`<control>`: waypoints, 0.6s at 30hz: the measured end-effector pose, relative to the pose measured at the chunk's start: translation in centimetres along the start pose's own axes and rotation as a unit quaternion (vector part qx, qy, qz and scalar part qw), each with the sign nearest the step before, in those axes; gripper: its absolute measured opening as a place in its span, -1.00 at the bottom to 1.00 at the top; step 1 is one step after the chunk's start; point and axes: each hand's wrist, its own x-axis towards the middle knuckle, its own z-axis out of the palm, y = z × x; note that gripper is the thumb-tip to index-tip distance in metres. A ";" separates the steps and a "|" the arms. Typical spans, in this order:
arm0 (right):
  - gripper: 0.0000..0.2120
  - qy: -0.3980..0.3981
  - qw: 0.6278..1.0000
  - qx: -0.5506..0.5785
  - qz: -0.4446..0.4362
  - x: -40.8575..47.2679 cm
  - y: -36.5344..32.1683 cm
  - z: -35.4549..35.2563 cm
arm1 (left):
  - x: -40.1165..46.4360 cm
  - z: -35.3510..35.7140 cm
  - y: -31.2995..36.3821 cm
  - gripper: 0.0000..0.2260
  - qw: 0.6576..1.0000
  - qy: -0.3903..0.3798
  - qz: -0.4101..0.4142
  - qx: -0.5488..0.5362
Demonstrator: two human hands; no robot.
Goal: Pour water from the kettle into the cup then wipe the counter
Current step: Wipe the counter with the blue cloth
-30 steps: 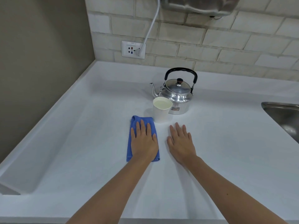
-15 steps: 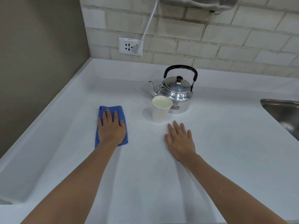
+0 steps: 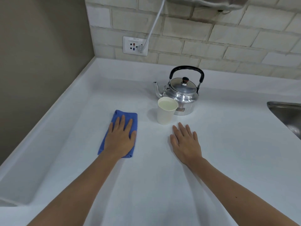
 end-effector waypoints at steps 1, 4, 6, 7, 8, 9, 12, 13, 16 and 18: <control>-0.53 -0.001 1.000 0.000 0.001 0.0 0.0 0.0 | 0.2 -0.2 -0.6 -0.50 1.000 -0.001 -0.015 0.000; -0.54 -0.004 1.000 -0.001 0.003 0.0 -0.1 -0.2 | 2.1 -0.6 -1.7 -0.51 0.999 -0.004 -0.051 -0.005; -0.54 -0.011 1.000 0.003 0.004 0.1 -0.1 -0.4 | 4.2 -0.7 -2.2 -0.50 0.997 -0.011 -0.070 -0.003; -0.54 -0.014 1.000 0.007 0.004 0.1 -0.1 -0.4 | 5.3 -0.8 -2.5 -0.50 0.997 -0.015 -0.078 -0.002; -0.54 -0.014 1.000 0.012 0.004 0.1 -0.1 -0.4 | 6.5 -0.8 -2.6 -0.51 0.996 -0.018 -0.084 -0.001; -0.54 -0.014 1.000 0.015 0.004 0.2 -0.1 -0.4 | 7.8 -0.8 -2.5 -0.51 0.996 -0.022 -0.087 -0.002; -0.56 -0.001 1.000 0.019 0.008 0.4 0.0 -0.2 | 10.9 -0.7 -1.0 -0.52 0.997 -0.037 -0.071 -0.002; -0.56 0.004 1.000 0.018 0.009 0.4 0.0 -0.1 | 11.7 -0.6 -0.4 -0.52 0.997 -0.041 -0.059 -0.001; -0.56 0.009 1.000 0.021 0.015 0.6 0.0 0.2 | 13.3 -0.3 1.1 -0.52 0.999 -0.043 -0.021 -0.006; -0.56 0.014 1.000 0.019 0.020 0.7 -0.2 0.3 | 13.7 -0.1 1.8 -0.53 0.999 -0.040 -0.012 -0.008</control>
